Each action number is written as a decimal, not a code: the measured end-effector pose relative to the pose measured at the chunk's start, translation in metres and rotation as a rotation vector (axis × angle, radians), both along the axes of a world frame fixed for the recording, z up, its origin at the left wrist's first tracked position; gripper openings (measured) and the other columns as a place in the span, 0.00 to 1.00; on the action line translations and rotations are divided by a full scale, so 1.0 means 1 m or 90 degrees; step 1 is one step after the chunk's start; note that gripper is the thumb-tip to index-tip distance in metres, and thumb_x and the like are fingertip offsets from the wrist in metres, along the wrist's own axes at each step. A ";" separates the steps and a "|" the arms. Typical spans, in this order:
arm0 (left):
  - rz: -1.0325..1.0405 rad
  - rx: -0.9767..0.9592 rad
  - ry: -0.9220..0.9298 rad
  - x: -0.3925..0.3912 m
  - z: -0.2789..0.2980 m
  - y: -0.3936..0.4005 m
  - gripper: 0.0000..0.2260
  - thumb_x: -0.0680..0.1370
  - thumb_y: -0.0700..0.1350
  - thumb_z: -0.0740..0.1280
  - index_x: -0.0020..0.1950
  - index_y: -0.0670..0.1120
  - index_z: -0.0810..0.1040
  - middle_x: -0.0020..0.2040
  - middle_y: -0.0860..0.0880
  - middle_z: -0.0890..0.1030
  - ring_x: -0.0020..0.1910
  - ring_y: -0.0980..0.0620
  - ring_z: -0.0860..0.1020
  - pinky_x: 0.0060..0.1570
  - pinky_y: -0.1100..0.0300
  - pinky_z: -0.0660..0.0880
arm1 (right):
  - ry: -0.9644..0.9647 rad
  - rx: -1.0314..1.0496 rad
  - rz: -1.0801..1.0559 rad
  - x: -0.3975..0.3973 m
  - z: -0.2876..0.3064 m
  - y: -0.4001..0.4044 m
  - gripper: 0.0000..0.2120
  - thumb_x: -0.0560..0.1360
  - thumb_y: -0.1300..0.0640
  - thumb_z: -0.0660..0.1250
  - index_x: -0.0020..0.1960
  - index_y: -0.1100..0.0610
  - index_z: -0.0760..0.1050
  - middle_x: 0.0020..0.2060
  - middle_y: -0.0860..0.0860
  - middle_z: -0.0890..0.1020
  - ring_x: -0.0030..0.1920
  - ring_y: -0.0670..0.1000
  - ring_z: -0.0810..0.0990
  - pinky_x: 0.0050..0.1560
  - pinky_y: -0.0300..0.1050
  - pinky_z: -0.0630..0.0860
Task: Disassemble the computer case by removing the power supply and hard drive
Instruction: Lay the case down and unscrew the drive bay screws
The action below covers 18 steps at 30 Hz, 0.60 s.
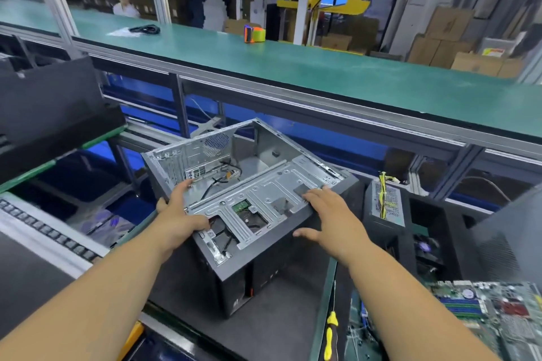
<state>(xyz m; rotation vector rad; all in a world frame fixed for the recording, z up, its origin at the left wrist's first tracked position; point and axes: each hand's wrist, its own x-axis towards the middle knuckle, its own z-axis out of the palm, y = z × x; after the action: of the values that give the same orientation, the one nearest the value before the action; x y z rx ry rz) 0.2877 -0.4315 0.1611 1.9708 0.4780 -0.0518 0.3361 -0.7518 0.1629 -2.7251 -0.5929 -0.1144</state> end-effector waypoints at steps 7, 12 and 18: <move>-0.019 0.005 0.003 0.002 0.003 0.005 0.44 0.70 0.37 0.73 0.76 0.64 0.56 0.78 0.39 0.49 0.76 0.39 0.54 0.71 0.43 0.59 | 0.015 0.004 -0.038 -0.002 0.013 0.009 0.43 0.62 0.33 0.76 0.71 0.49 0.70 0.67 0.45 0.73 0.70 0.51 0.65 0.70 0.47 0.65; -0.046 -0.003 -0.001 0.010 0.001 0.015 0.44 0.69 0.37 0.73 0.76 0.65 0.57 0.78 0.42 0.50 0.76 0.40 0.54 0.70 0.43 0.60 | 0.022 0.013 -0.077 -0.012 0.014 0.018 0.43 0.61 0.34 0.77 0.70 0.49 0.70 0.66 0.46 0.73 0.68 0.50 0.65 0.68 0.47 0.67; -0.076 -0.018 -0.029 0.019 -0.008 0.035 0.45 0.68 0.35 0.73 0.75 0.66 0.58 0.79 0.43 0.51 0.76 0.40 0.55 0.71 0.41 0.63 | -0.001 0.000 -0.132 -0.031 0.006 0.035 0.42 0.61 0.31 0.75 0.69 0.48 0.70 0.63 0.45 0.73 0.66 0.50 0.66 0.64 0.46 0.69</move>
<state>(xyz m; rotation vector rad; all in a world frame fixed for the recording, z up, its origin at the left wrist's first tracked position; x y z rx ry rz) 0.3072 -0.3961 0.1534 1.9661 0.3282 -0.0882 0.3047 -0.7168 0.1692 -2.7805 -0.3094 -0.1668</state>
